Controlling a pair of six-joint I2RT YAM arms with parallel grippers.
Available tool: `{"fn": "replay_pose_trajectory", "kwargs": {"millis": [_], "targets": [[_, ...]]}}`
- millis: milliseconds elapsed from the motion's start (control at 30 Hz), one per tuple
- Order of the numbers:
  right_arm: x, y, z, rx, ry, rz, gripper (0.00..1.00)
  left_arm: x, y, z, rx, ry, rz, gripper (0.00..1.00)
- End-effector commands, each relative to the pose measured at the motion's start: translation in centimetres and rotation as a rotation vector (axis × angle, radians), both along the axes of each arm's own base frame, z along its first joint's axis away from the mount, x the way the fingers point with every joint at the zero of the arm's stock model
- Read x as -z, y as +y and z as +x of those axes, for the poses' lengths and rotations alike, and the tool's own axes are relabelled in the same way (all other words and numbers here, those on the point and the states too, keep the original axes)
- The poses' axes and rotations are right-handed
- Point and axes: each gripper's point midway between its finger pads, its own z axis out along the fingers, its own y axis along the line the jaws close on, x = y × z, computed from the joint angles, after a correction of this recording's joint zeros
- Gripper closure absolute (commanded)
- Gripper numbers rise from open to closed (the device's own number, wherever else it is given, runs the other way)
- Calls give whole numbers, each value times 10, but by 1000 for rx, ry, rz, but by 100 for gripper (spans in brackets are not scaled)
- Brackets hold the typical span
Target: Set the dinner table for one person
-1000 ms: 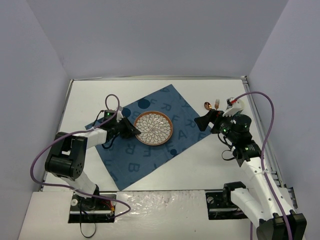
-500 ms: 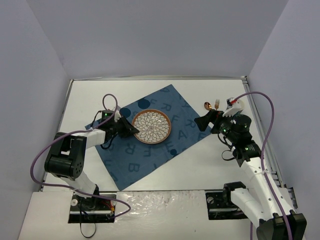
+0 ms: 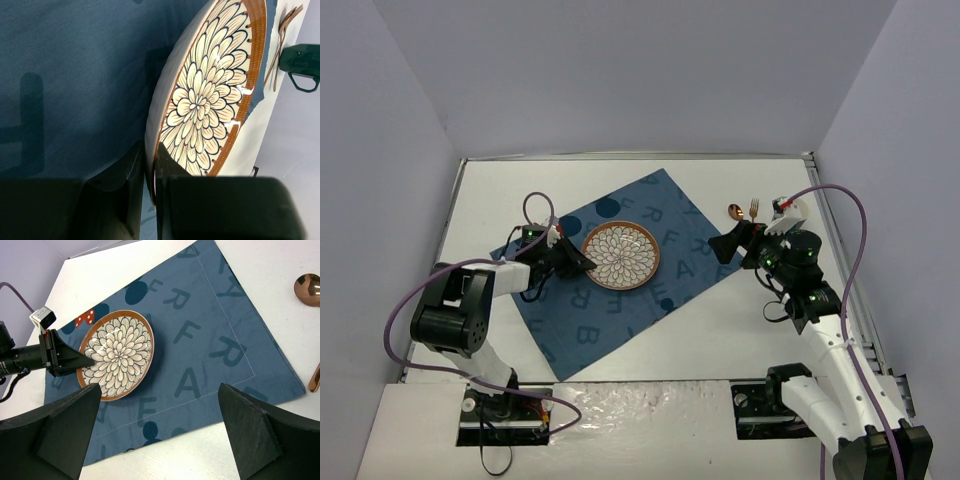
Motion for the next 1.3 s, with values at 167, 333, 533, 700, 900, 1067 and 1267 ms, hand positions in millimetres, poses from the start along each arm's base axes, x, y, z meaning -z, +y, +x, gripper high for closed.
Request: {"fn": "replay_pose_trajectory", "kwargs": {"millis": [167, 333, 533, 700, 900, 1067, 1267], "targets": [[-13, 5, 5, -18, -65, 7, 0, -41, -12, 25, 38, -167, -116, 100], [-10, 4, 5, -20, -63, -1, 0, -33, -9, 21, 16, -124, -116, 78], [-12, 1, 5, -3, -73, -10, 0, -27, 4, 13, -21, -62, -46, 42], [-19, -17, 15, 101, -64, -50, 0, -46, 23, 8, -43, -50, 100, 15], [-36, -73, 30, 416, -61, -163, 1, -98, 70, -4, -91, -94, 394, 3], [-38, -101, 38, 538, 0, -281, 0, -144, 101, -20, -92, -191, 570, 3], [-6, -135, 55, 678, 176, -453, 0, -157, 128, -33, -89, -230, 719, 3]]}}
